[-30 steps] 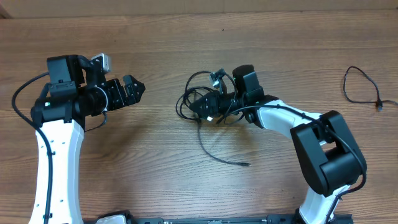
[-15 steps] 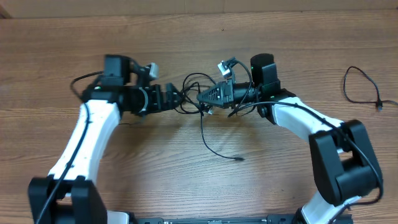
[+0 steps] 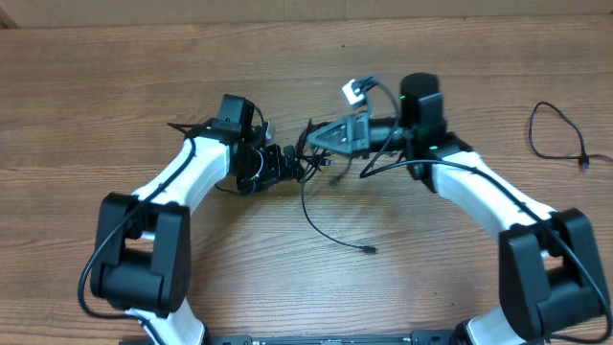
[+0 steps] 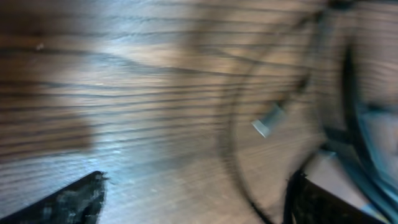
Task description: Untangle cables
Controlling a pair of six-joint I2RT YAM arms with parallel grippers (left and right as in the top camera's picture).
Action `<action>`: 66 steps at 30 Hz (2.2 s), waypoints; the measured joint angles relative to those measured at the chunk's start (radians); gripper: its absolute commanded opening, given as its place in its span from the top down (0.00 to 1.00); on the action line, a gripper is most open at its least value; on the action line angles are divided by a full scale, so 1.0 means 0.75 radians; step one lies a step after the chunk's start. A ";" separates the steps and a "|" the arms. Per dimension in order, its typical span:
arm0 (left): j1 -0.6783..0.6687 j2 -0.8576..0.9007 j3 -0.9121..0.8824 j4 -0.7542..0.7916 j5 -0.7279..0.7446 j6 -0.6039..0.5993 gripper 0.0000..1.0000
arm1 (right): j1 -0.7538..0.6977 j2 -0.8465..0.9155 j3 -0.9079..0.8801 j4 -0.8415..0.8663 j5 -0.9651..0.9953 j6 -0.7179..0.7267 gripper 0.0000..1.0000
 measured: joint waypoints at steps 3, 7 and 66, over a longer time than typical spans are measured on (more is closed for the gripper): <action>0.000 0.040 -0.001 -0.025 -0.060 -0.017 0.22 | -0.105 -0.043 0.007 0.001 0.006 0.020 0.96; 0.000 0.046 -0.001 -0.040 -0.140 -0.025 0.30 | -0.266 -0.090 0.031 0.001 0.014 0.038 0.96; -0.193 0.118 -0.006 0.590 -0.719 0.014 0.47 | 0.047 -0.124 0.056 -1.163 1.226 -0.570 0.16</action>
